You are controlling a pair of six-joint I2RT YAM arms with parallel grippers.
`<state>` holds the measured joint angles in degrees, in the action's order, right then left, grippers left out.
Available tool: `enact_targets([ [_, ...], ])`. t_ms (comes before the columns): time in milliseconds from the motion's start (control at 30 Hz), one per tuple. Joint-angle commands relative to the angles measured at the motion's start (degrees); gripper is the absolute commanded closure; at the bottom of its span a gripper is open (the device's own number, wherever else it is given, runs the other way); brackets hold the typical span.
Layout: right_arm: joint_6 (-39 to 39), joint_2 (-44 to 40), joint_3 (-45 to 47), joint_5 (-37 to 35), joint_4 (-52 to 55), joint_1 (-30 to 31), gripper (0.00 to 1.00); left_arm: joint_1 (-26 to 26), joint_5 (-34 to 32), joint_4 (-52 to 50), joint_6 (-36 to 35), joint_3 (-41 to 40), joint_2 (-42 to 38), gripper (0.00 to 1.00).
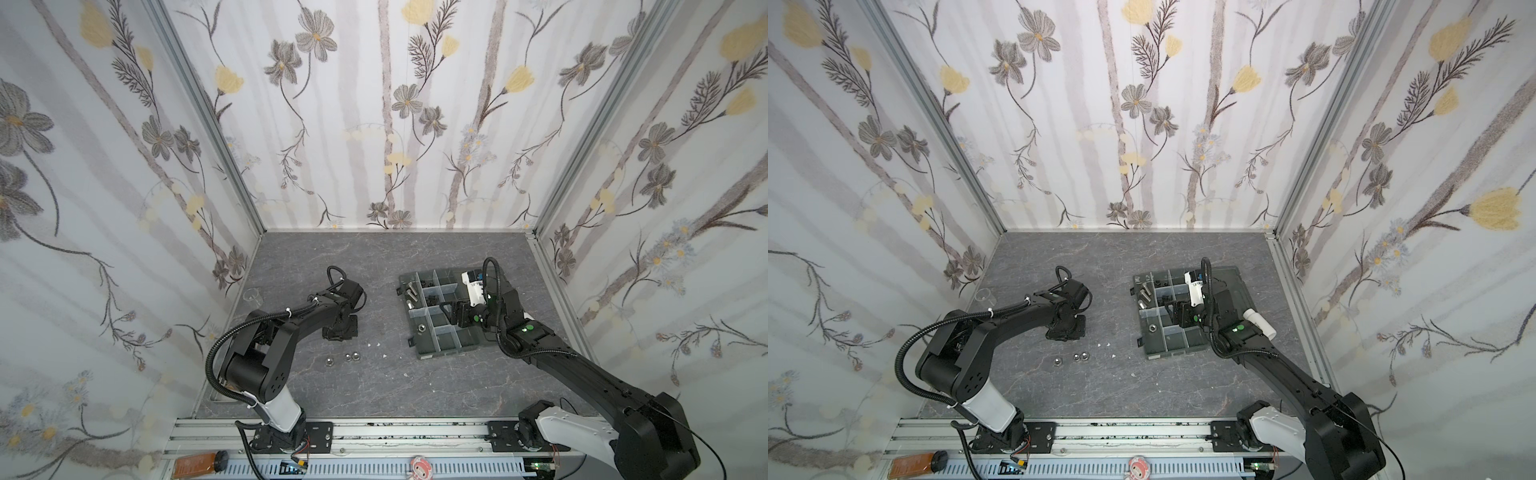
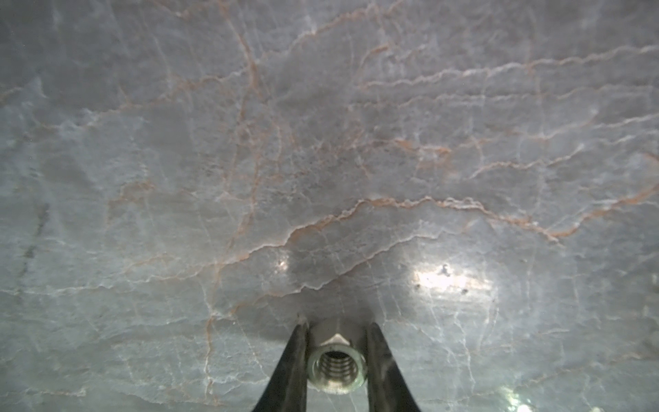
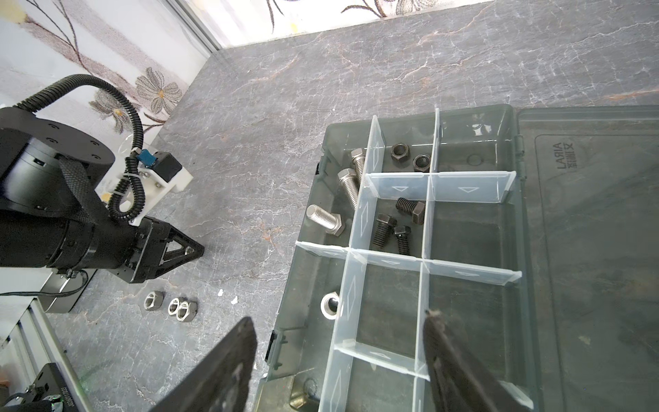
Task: Sort the screws and nuts into containers
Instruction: Pick up the nut from the middle-left of the table, then place the nut into the container.
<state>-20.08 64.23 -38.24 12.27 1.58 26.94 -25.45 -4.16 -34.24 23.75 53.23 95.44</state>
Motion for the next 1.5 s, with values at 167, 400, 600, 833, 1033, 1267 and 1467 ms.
enact_targets([
  [167,-0.55,-0.67,0.07,0.86,-1.59,-0.12,0.26,-0.3,-0.67,-2.9,-0.24,2.8,-2.61,0.77],
  [400,-1.19,-1.77,-0.06,1.04,-1.51,-0.26,0.25,-2.33,-0.83,-6.8,-1.05,8.22,-4.34,0.78],
  [600,-1.98,-3.08,0.31,0.55,-1.26,-0.6,0.25,-5.51,-1.46,-9.72,-1.08,13.51,-4.12,0.78],
  [833,-3.18,-4.6,0.93,2.2,-1.23,-2.38,0.18,-9.7,-1.2,-11.85,-0.9,19.66,-2.97,0.78],
  [1033,-3.52,-7.53,2.09,2.81,-1.23,-4.28,0.07,-13.42,-1.63,-13.52,-0.88,25.49,-0.41,0.78],
  [1267,-3.87,-10.81,3.49,3.22,-0.81,-7.31,0.0,-16.09,-1.69,-14.47,-0.73,30.17,1.76,0.79],
  [1467,-5.35,-12.8,5.2,3.77,-1.25,-10.94,0.0,-18.76,-1.59,-15.14,-0.11,34.15,3.89,0.79],
])
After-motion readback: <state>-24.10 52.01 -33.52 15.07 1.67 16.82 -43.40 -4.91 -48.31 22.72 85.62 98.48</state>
